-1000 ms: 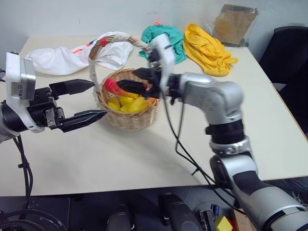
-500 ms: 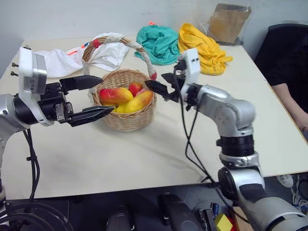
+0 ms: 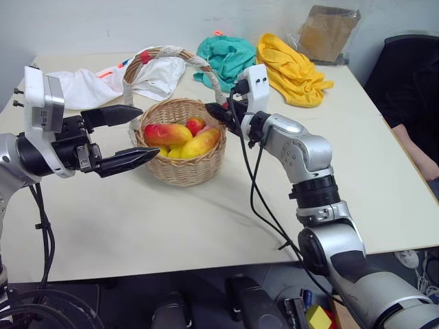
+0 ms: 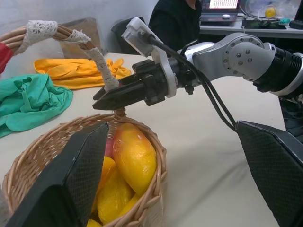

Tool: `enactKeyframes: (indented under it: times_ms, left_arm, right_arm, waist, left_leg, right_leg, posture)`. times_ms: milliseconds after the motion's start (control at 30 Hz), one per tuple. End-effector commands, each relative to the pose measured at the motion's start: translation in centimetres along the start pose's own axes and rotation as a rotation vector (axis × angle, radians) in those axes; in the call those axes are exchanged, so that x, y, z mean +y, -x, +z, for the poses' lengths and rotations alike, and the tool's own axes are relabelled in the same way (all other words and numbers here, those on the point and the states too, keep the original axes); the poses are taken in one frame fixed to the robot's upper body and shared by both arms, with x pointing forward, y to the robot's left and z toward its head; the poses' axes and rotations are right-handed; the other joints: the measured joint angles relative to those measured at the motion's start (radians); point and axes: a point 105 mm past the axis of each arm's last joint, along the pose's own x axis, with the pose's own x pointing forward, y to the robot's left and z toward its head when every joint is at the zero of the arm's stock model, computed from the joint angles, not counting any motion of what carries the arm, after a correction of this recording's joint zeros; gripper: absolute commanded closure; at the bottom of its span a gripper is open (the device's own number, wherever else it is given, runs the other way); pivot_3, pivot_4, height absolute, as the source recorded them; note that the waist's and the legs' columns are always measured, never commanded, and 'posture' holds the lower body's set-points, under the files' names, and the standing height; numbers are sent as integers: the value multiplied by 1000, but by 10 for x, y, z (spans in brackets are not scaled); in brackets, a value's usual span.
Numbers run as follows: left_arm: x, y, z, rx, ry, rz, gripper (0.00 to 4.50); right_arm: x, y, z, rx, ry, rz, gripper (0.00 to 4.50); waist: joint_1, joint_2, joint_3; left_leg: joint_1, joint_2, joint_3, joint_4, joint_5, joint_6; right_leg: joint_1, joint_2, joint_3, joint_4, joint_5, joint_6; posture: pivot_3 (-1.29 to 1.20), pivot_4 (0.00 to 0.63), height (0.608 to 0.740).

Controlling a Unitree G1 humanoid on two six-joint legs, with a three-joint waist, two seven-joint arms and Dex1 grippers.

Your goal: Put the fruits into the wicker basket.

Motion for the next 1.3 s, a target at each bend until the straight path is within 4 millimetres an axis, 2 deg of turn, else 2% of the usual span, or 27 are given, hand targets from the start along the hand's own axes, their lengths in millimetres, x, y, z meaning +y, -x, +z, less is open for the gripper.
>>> enactKeyframes:
  times_ms: [33, 100, 233, 400, 567, 667, 800, 867, 900, 1000, 1100, 1200, 1233, 1300]
  left_arm:
    - [-4, 0, 13, -47, -52, -5, 0]
    - [-3, -4, 13, -56, -49, -18, 0]
    - [-2, -10, 12, -64, -42, -54, 0]
    - [2, -21, 13, -92, -39, -107, 0]
    - [10, -35, 9, -119, -32, -142, 0]
    - [13, -41, 7, -131, -32, -156, 0]
    - [13, -51, 9, -159, -26, -205, 0]
    - [12, -54, 10, -162, -26, -225, 0]
    - [12, -55, 10, -164, -25, -233, 0]
    - [10, -56, 11, -163, -23, -249, 0]
    - [11, -55, 10, -159, -17, -253, 0]
    - [11, -53, 7, -147, -8, -254, 0]
    - [11, -51, 5, -142, -4, -254, 0]
    - [11, -50, 3, -134, 1, -255, 0]
  right_arm:
    - [12, 10, 26, -103, 44, 65, 3721]
    - [13, 22, 36, -149, 51, 84, 4192]
    - [9, 53, 56, -223, 99, 102, 4214]
    - [-18, 121, 80, -216, 266, 16, 4214]
    - [-60, 189, 86, -120, 345, -207, 4214]
    - [-70, 212, 86, -105, 358, -275, 4214]
    - [-100, 243, 63, -100, 317, -459, 4214]
    - [-109, 250, 46, -90, 280, -508, 3486]
    - [-112, 252, 39, -88, 262, -517, 3266]
    - [-109, 263, 27, -70, 255, -505, 2252]
    - [-104, 277, 27, -36, 270, -482, 1225]
    - [-94, 300, 35, 24, 278, -443, 230]
    - [-92, 313, 38, 79, 273, -433, 56]
    - [-89, 338, 38, 217, 263, -423, 56]
  waist:
    - [2, 0, 0]
    - [2, 0, 0]
    - [8, 0, 0]
    - [34, 0, 0]
    - [56, 0, 0]
    - [49, 1, 0]
    - [52, 1, 0]
    - [52, 1, 0]
    - [53, 1, 0]
    - [55, 1, 0]
    - [57, 1, 0]
    - [59, 2, 1]
    - [60, 2, 1]
    - [63, 2, 1]
  left_leg:
    - [0, 0, 0, 0, 0, 0]
    - [0, 0, 0, 0, 0, 0]
    - [-1, 0, 0, 0, 0, 0]
    - [-1, -1, -1, 1, 0, 0]
    - [-1, -2, 0, 1, -1, 1]
    - [0, -1, 1, 1, 0, 1]
    - [1, 0, 1, 1, 0, 0]
    - [2, 0, 2, 1, 0, 0]
    - [2, 0, 2, 1, 0, 0]
    - [2, 0, 2, 1, 0, 0]
    - [3, 0, 2, 1, 0, 0]
    - [3, -1, 2, 2, 0, 0]
    - [3, -1, 2, 1, 0, 0]
    - [4, -1, 1, 1, 0, 0]
  right_leg:
    - [0, 0, 0, 0, 0, 0]
    - [0, 0, 0, 0, 0, 0]
    - [0, 0, 0, -1, 0, 0]
    - [0, -1, -1, -1, 0, 0]
    - [1, -1, 0, -2, 0, 0]
    - [1, 0, 1, -1, 0, 0]
    - [1, 3, 2, -1, 0, 0]
    - [1, 3, 2, 0, 0, 0]
    - [1, 2, 3, 0, 0, 0]
    - [2, 2, 3, 0, 0, 1]
    - [2, 2, 2, 0, 0, 1]
    - [2, 2, 2, 0, 0, 1]
    - [3, 2, 2, 0, 0, 1]
    - [5, 2, 2, -1, 0, 1]
  posture:
    - [0, 150, 740]
    - [0, 150, 740]
    - [0, 150, 740]
    - [0, 150, 740]
    - [0, 150, 740]
    - [0, 150, 740]
    - [0, 150, 740]
    - [0, 150, 740]
    - [0, 150, 740]
    - [0, 150, 740]
    - [0, 150, 740]
    - [0, 150, 740]
    - [0, 150, 740]
    - [0, 150, 740]
